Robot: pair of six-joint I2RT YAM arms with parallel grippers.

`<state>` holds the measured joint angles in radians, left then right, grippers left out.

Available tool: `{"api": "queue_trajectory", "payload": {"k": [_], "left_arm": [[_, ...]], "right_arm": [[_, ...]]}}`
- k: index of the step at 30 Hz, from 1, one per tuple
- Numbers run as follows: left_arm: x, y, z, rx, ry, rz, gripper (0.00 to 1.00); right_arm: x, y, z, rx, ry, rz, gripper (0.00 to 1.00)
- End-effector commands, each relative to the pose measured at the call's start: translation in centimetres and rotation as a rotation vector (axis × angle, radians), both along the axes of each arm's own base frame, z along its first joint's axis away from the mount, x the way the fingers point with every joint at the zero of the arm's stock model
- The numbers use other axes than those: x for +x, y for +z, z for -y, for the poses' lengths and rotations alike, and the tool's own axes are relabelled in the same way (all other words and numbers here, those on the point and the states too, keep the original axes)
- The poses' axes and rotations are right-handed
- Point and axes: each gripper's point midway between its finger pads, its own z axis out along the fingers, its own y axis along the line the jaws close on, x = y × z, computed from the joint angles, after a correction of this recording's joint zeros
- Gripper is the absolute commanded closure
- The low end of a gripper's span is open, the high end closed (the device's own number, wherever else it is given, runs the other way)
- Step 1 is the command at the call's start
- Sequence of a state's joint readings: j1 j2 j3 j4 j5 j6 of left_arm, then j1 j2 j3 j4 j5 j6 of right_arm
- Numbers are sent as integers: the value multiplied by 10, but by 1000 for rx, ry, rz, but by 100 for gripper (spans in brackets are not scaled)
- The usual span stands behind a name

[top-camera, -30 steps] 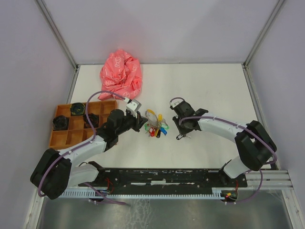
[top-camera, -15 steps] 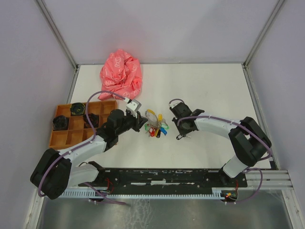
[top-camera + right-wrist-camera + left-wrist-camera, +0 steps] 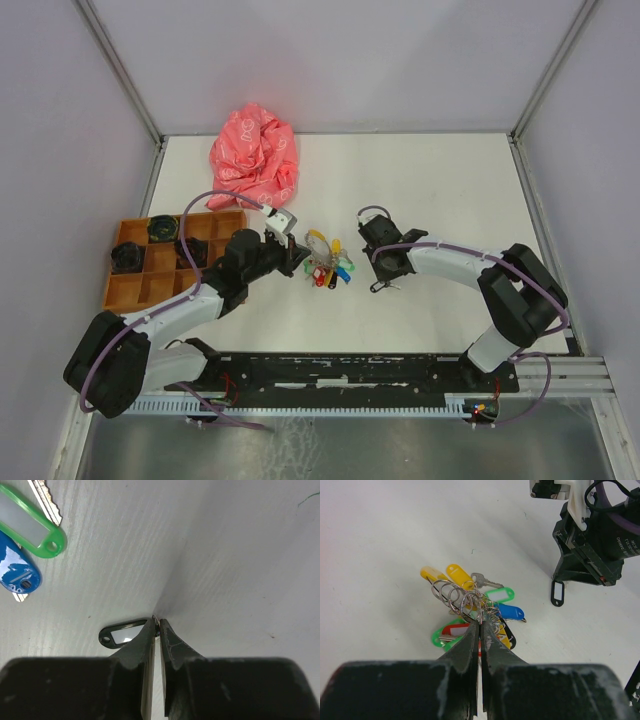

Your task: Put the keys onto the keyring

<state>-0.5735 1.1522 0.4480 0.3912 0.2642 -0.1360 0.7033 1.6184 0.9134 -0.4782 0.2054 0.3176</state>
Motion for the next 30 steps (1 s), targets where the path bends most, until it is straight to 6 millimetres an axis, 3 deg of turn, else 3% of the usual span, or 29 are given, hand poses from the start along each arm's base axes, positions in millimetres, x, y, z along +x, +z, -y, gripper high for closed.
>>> {"api": "queue_trajectory", "payload": {"k": [1, 19, 30], "left_arm": [[10, 29, 9, -29, -26, 95, 97], [9, 28, 10, -32, -31, 90, 97], [7, 30, 11, -39, -44, 109, 97]], "right_arm": [[3, 2, -1, 9, -32, 26, 85], [-7, 2, 3, 32, -63, 12, 84], [-4, 4, 3, 26, -51, 20, 99]]}}
